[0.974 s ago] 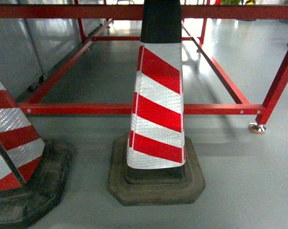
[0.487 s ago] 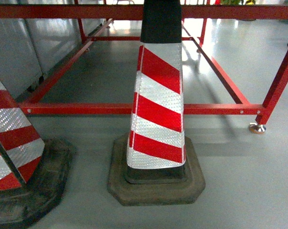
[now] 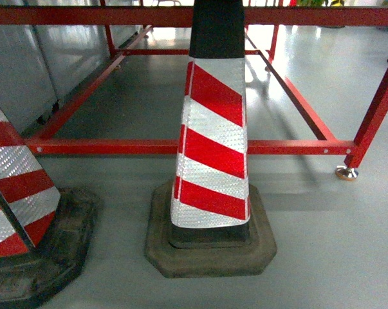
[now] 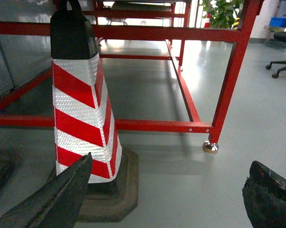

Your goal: Sort blue parts and orange caps into right shelf containers

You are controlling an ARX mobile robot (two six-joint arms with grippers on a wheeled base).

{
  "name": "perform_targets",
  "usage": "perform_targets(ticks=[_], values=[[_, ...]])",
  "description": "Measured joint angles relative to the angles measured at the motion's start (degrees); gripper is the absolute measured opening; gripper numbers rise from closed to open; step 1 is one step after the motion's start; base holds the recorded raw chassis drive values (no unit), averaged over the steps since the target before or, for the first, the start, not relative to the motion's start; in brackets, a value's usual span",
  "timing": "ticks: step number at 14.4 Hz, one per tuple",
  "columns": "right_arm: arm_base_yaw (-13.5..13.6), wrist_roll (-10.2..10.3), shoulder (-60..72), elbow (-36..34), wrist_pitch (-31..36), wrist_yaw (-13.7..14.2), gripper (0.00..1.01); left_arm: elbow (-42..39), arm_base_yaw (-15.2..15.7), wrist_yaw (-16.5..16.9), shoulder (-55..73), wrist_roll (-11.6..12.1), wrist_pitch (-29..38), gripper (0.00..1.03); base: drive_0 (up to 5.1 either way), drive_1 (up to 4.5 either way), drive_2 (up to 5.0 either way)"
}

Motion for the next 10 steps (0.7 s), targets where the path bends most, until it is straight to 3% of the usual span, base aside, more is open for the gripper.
perform_targets(ticks=[10], values=[[0.0,0.24,0.0,0.0,-0.04,0.02,0.98,0.0,0.0,-0.02,0.0,-0.04,-0.02,0.98,0.0,0.0,0.0]])
